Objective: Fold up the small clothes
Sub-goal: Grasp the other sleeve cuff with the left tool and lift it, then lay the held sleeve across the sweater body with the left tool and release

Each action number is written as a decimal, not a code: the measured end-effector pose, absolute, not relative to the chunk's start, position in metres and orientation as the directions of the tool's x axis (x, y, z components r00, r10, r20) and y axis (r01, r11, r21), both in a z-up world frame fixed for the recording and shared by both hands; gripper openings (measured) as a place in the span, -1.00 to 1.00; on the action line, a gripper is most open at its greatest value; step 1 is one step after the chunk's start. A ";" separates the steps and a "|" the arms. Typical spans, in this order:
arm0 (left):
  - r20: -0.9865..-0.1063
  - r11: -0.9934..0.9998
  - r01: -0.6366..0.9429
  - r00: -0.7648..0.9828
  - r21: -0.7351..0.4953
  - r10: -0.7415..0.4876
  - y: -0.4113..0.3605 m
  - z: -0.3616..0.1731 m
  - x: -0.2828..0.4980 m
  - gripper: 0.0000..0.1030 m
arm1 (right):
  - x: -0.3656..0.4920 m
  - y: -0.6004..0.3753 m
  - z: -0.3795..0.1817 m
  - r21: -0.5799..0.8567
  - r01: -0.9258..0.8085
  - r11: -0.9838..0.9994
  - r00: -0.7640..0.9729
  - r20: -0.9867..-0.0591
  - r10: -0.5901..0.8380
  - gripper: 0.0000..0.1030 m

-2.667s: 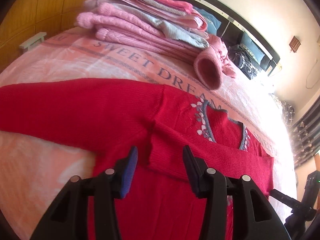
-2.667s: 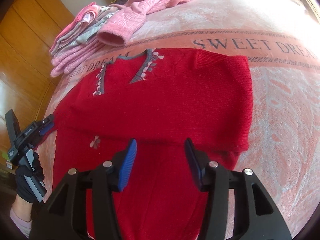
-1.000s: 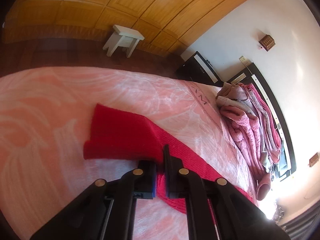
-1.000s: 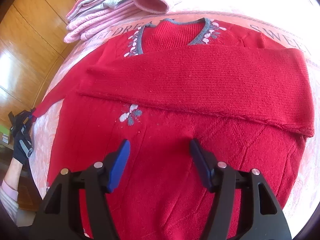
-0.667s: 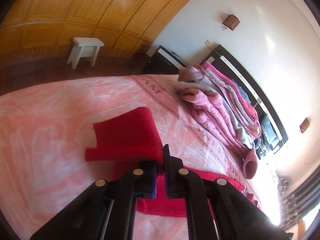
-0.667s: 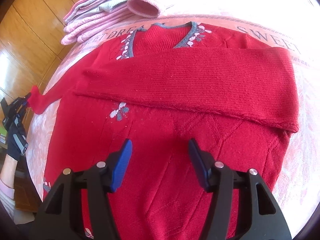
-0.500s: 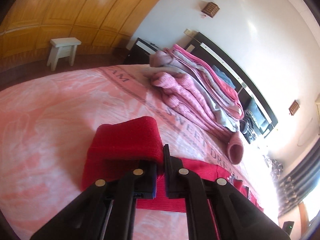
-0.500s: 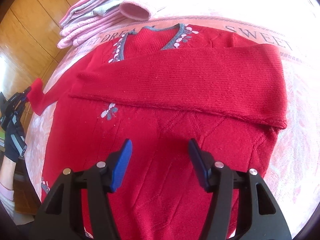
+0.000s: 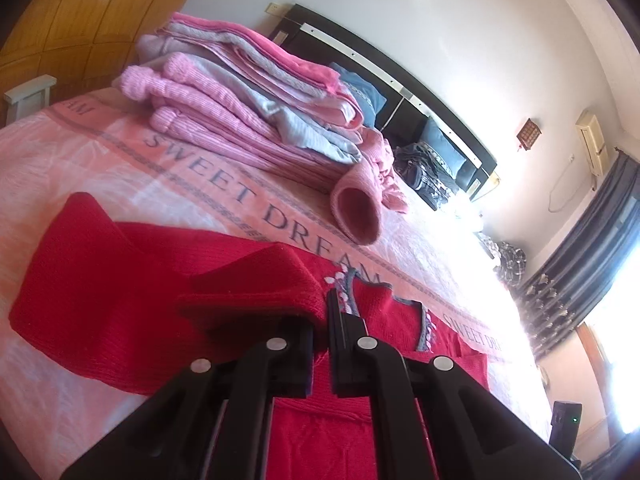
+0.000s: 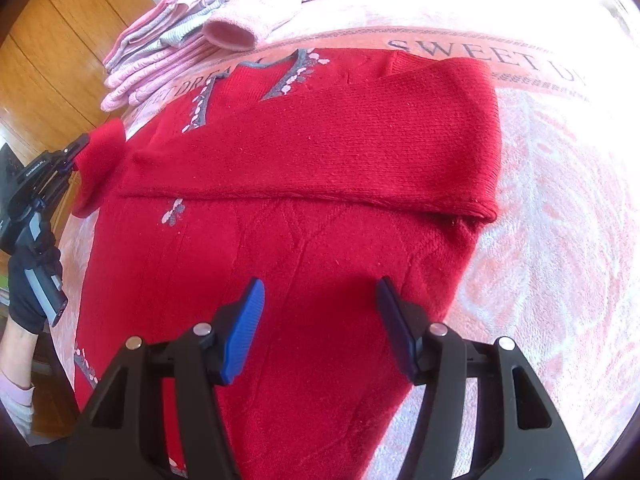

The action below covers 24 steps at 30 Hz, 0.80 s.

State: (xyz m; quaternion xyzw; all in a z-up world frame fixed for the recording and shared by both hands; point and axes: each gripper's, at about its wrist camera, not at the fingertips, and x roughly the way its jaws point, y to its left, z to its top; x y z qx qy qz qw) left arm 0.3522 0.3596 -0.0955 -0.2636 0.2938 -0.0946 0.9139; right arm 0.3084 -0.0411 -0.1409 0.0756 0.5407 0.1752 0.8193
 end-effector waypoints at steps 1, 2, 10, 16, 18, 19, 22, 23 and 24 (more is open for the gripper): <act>-0.489 0.844 0.029 0.804 -0.536 -0.338 0.349 -0.096 0.354 -0.90 | 0.307 -0.044 -0.141 0.316 -0.206 0.926 0.354 -0.858 0.372 0.13; -0.490 0.846 0.041 0.800 -0.532 -0.346 0.338 -0.097 0.356 -0.90 | 0.307 -0.047 -0.141 0.318 -0.206 0.925 0.355 -0.857 0.374 0.13; -0.513 0.865 0.121 0.762 -0.487 -0.395 0.266 -0.110 0.366 -0.90 | 0.300 -0.064 -0.142 0.339 -0.196 0.920 0.355 -0.850 0.389 0.13; -0.573 0.882 0.098 0.726 -0.462 -0.381 0.248 -0.136 0.372 -0.90 | 0.298 -0.066 -0.142 0.344 -0.207 0.916 0.354 -0.847 0.398 0.14; -0.593 0.881 0.102 0.703 -0.461 -0.392 0.247 -0.144 0.374 -0.87 | 0.298 -0.065 -0.143 0.342 -0.207 0.916 0.353 -0.848 0.396 0.14; -0.603 0.879 0.102 0.690 -0.466 -0.400 0.246 -0.147 0.374 -0.83 | 0.299 -0.065 -0.143 0.341 -0.207 0.917 0.352 -0.849 0.395 0.14; -0.608 0.883 0.155 0.672 -0.443 -0.423 0.236 -0.150 0.365 -0.56 | 0.301 -0.063 -0.143 0.338 -0.204 0.919 0.350 -0.851 0.390 0.16; -0.615 0.893 0.203 0.663 -0.401 -0.427 0.226 -0.149 0.360 -0.49 | 0.301 -0.062 -0.143 0.336 -0.203 0.920 0.350 -0.852 0.389 0.17; -0.623 0.894 0.273 0.644 -0.356 -0.445 0.216 -0.147 0.354 -0.33 | 0.302 -0.061 -0.143 0.334 -0.201 0.921 0.350 -0.854 0.386 0.17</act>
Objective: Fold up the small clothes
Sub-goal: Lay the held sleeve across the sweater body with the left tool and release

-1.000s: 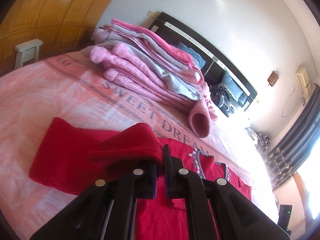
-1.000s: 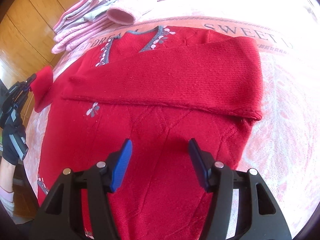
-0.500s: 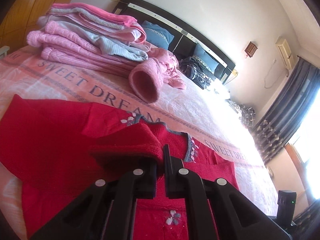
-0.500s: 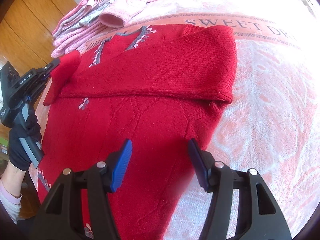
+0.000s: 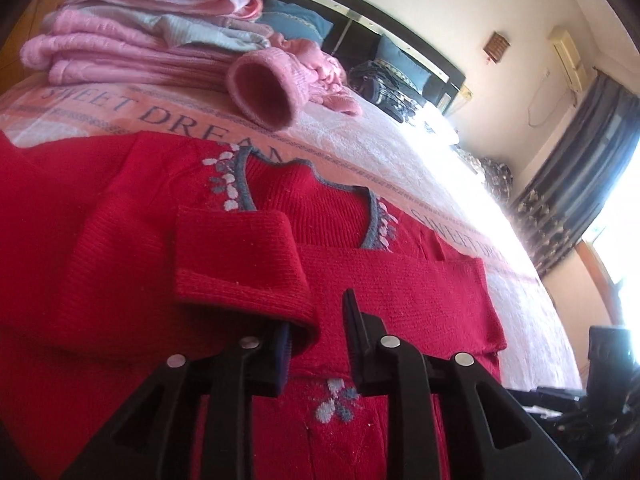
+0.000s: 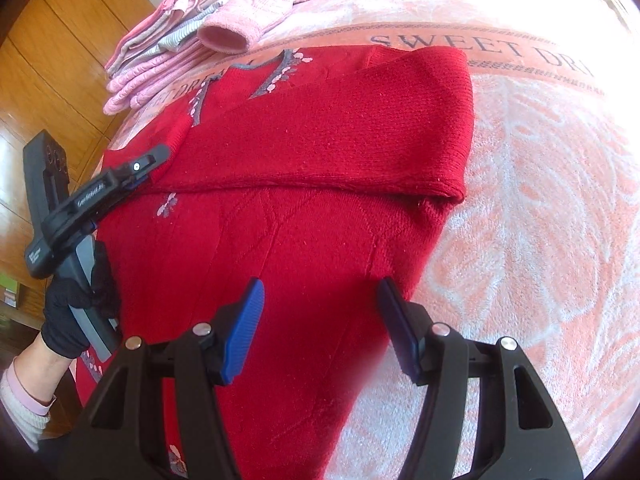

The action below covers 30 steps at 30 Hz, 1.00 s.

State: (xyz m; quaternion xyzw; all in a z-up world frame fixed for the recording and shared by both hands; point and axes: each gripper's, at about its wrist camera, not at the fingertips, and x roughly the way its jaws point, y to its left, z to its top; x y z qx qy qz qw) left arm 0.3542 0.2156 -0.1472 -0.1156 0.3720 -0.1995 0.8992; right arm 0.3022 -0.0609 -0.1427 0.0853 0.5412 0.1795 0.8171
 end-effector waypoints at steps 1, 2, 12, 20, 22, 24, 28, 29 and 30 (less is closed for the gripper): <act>-0.626 0.880 0.345 0.618 -0.327 -0.475 0.207 -0.145 0.347 -0.16 | 0.303 -0.059 -0.142 0.332 -0.200 0.922 0.350 -0.855 0.383 0.17; -0.628 0.858 0.406 0.589 -0.316 -0.509 0.201 -0.143 0.340 -0.09 | 0.305 -0.058 -0.141 0.333 -0.199 0.922 0.350 -0.855 0.384 0.17; -0.635 0.895 0.226 0.639 -0.384 -0.433 0.330 -0.118 0.311 -0.01 | 0.329 -0.002 -0.109 0.342 -0.272 0.900 0.376 -0.823 0.426 0.17; -0.683 0.892 -0.023 0.652 -0.452 -0.329 0.417 -0.157 0.347 0.00 | 0.385 0.022 -0.125 0.470 -0.166 0.867 0.321 -0.806 0.498 0.08; -0.678 0.900 0.016 0.652 -0.436 -0.340 0.414 -0.156 0.347 0.09 | 0.394 0.027 -0.134 0.506 -0.144 0.850 0.289 -0.800 0.525 0.00; -0.669 0.902 0.043 0.656 -0.430 -0.350 0.413 -0.150 0.342 0.12 | 0.400 0.034 -0.141 0.503 -0.127 0.855 0.275 -0.810 0.518 -0.05; -0.641 0.917 0.072 0.693 -0.393 -0.329 0.411 -0.140 0.329 0.12 | 0.406 0.046 -0.145 0.515 -0.127 0.847 0.287 -0.799 0.529 -0.24; -0.638 0.921 0.074 0.699 -0.383 -0.322 0.412 -0.138 0.326 0.12 | 0.407 0.050 -0.145 0.520 -0.133 0.844 0.283 -0.796 0.535 -0.33; -0.634 0.922 0.077 0.705 -0.379 -0.319 0.413 -0.137 0.325 0.12 | 0.409 0.054 -0.146 0.518 -0.140 0.844 0.284 -0.796 0.535 -0.54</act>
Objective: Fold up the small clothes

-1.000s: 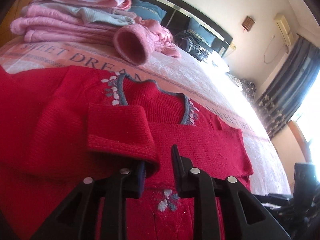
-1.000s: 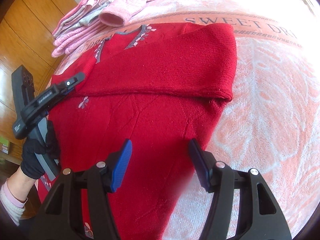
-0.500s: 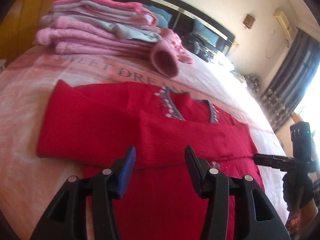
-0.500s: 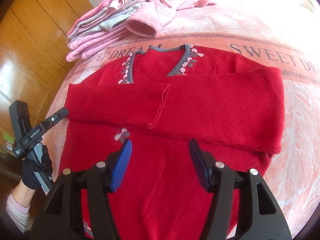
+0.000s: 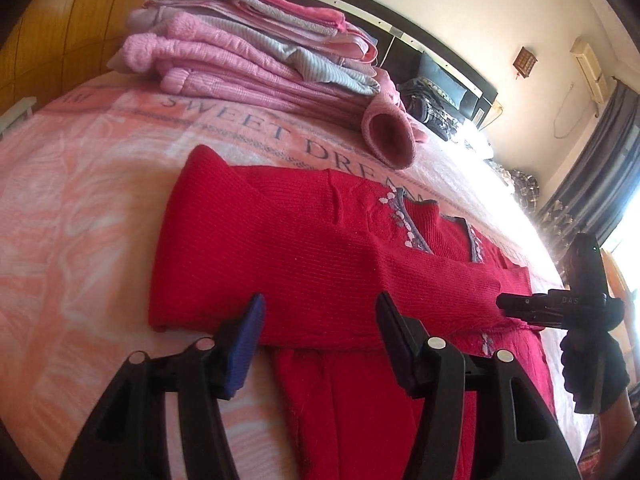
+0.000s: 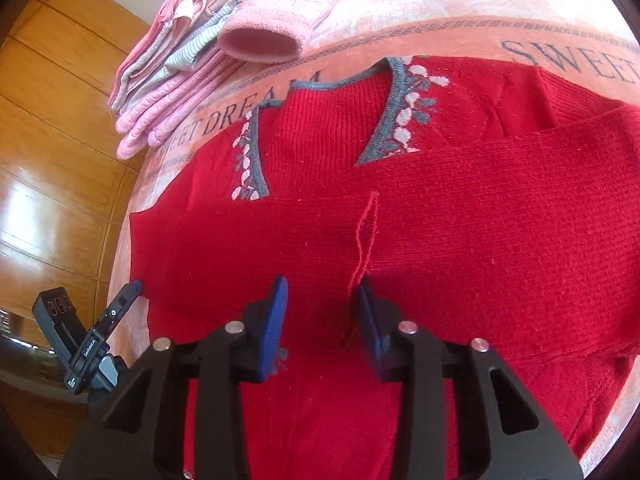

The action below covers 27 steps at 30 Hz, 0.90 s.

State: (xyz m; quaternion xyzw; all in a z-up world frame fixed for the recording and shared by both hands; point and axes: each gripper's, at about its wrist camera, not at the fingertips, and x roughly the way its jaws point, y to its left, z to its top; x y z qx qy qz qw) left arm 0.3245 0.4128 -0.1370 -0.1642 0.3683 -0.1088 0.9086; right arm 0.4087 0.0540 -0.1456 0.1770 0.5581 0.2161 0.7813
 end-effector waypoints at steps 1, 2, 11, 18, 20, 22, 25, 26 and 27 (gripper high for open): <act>-0.628 0.923 0.076 0.712 -0.377 -0.315 0.415 -0.135 0.323 0.13 | 0.409 0.057 -0.146 0.517 -0.147 0.843 0.287 -0.794 0.536 -0.82; -0.620 0.923 0.075 0.720 -0.377 -0.312 0.416 -0.133 0.322 0.13 | 0.409 0.058 -0.145 0.519 -0.150 0.841 0.290 -0.790 0.540 -0.84; -0.546 0.918 0.011 0.800 -0.397 -0.246 0.430 -0.106 0.323 0.13 | 0.395 0.020 -0.104 0.488 -0.183 0.853 0.431 -0.740 0.516 -0.92; -0.583 0.935 0.009 0.779 -0.356 -0.229 0.402 -0.118 0.334 0.14 | 0.390 -0.044 -0.091 0.471 -0.101 0.877 0.518 -0.727 0.450 -0.92; -0.609 0.946 0.011 0.763 -0.323 -0.216 0.390 -0.125 0.338 0.14 | 0.391 -0.061 -0.099 0.467 -0.070 0.882 0.522 -0.736 0.431 -0.92; -0.658 0.959 -0.003 0.728 -0.282 -0.191 0.378 -0.136 0.346 0.14 | 0.391 -0.073 -0.111 0.444 -0.040 0.895 0.516 -0.758 0.399 -0.92; -0.707 0.973 -0.033 0.693 -0.230 -0.143 0.367 -0.153 0.352 0.14 | 0.395 -0.083 -0.142 0.394 0.001 0.919 0.456 -0.818 0.351 -0.83; -0.705 0.977 -0.032 0.697 -0.212 -0.130 0.364 -0.153 0.351 0.15 | 0.394 -0.085 -0.155 0.394 0.024 0.919 0.431 -0.833 0.346 -0.78; -0.710 0.979 -0.027 0.693 -0.202 -0.128 0.362 -0.152 0.352 0.21 | 0.392 -0.087 -0.161 0.419 0.028 0.908 0.433 -0.823 0.366 -0.80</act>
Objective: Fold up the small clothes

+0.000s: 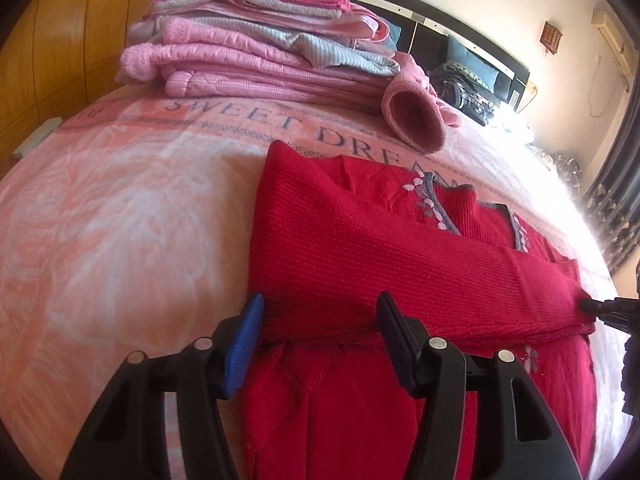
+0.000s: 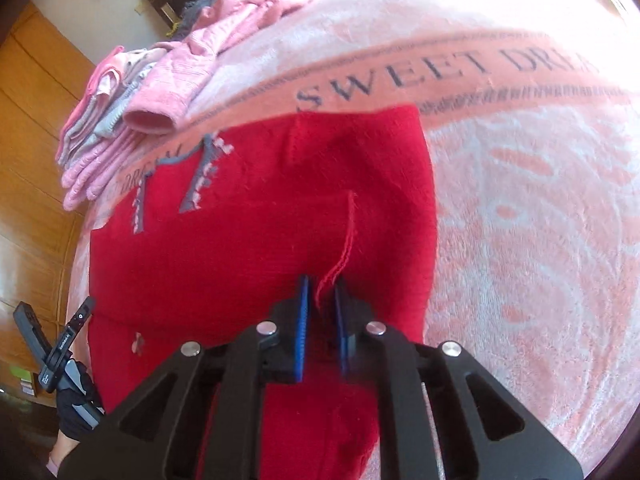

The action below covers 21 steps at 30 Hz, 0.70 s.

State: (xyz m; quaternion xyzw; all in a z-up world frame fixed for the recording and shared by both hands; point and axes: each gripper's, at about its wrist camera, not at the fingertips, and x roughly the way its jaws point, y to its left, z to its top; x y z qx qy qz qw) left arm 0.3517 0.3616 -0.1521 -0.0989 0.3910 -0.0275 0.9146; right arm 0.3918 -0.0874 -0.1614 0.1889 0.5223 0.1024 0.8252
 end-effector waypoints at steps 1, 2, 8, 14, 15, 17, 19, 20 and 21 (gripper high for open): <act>-0.713 0.979 -0.024 0.689 -0.201 -0.129 0.360 -0.150 0.351 0.22 | 0.389 -0.090 -0.162 0.431 0.026 0.902 0.442 -0.814 0.376 -0.82; -0.709 0.977 -0.026 0.693 -0.211 -0.135 0.360 -0.147 0.350 0.22 | 0.389 -0.091 -0.159 0.430 0.026 0.902 0.438 -0.816 0.377 -0.82; -0.647 0.963 0.052 0.731 -0.264 -0.217 0.343 -0.118 0.347 0.23 | 0.380 -0.079 -0.115 0.397 -0.070 0.915 0.497 -0.781 0.377 -0.65; -0.712 0.954 0.029 0.658 -0.299 -0.244 0.334 -0.146 0.359 0.24 | 0.384 -0.057 -0.132 0.364 -0.080 0.928 0.451 -0.817 0.359 -0.61; -0.726 0.955 0.022 0.645 -0.296 -0.239 0.336 -0.152 0.360 0.24 | 0.385 -0.058 -0.139 0.354 -0.062 0.933 0.439 -0.830 0.344 -0.61; -0.722 0.959 0.046 0.649 -0.278 -0.240 0.335 -0.156 0.359 0.24 | 0.388 -0.061 -0.154 0.344 -0.038 0.938 0.417 -0.848 0.328 -0.66; -0.734 0.966 0.056 0.640 -0.251 -0.228 0.332 -0.155 0.359 0.24 | 0.387 -0.064 -0.158 0.363 -0.045 0.931 0.425 -0.836 0.347 -0.65; -0.736 0.966 0.053 0.637 -0.253 -0.228 0.332 -0.154 0.359 0.24 | 0.387 -0.065 -0.157 0.368 -0.039 0.929 0.422 -0.837 0.349 -0.65; -0.737 0.962 0.043 0.634 -0.268 -0.234 0.334 -0.153 0.359 0.24 | 0.386 -0.066 -0.154 0.381 -0.028 0.924 0.423 -0.833 0.356 -0.65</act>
